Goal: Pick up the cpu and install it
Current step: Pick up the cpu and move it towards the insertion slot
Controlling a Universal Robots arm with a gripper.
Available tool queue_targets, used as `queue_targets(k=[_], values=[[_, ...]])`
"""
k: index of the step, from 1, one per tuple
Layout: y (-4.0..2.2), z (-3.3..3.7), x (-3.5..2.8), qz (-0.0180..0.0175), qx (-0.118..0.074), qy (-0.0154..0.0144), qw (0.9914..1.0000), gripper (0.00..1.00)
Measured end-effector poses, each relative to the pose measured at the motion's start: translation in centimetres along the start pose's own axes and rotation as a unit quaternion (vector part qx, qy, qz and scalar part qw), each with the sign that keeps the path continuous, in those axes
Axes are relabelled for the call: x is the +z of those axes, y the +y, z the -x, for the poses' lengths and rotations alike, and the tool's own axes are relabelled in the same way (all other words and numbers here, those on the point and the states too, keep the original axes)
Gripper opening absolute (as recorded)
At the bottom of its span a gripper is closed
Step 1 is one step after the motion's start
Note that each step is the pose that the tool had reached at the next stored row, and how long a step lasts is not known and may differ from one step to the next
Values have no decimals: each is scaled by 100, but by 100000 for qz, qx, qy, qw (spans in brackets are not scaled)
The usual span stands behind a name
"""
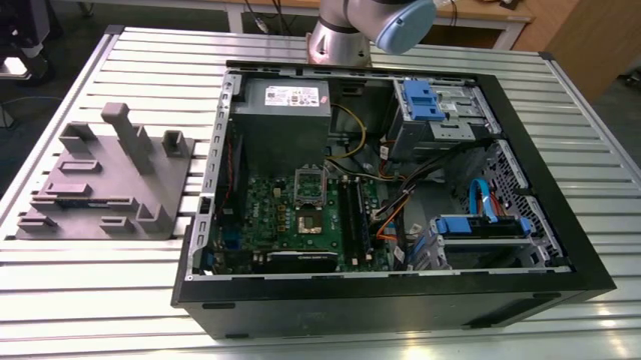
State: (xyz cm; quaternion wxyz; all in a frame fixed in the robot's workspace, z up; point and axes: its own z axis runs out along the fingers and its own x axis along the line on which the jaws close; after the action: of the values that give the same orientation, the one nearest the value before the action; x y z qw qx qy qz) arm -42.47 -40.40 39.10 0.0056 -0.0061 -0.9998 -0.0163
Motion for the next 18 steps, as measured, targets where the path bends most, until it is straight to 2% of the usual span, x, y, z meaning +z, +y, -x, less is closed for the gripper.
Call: queue_targets(k=[18], values=[[1, 77, 0, 3, -2, -4, 100000, 47]])
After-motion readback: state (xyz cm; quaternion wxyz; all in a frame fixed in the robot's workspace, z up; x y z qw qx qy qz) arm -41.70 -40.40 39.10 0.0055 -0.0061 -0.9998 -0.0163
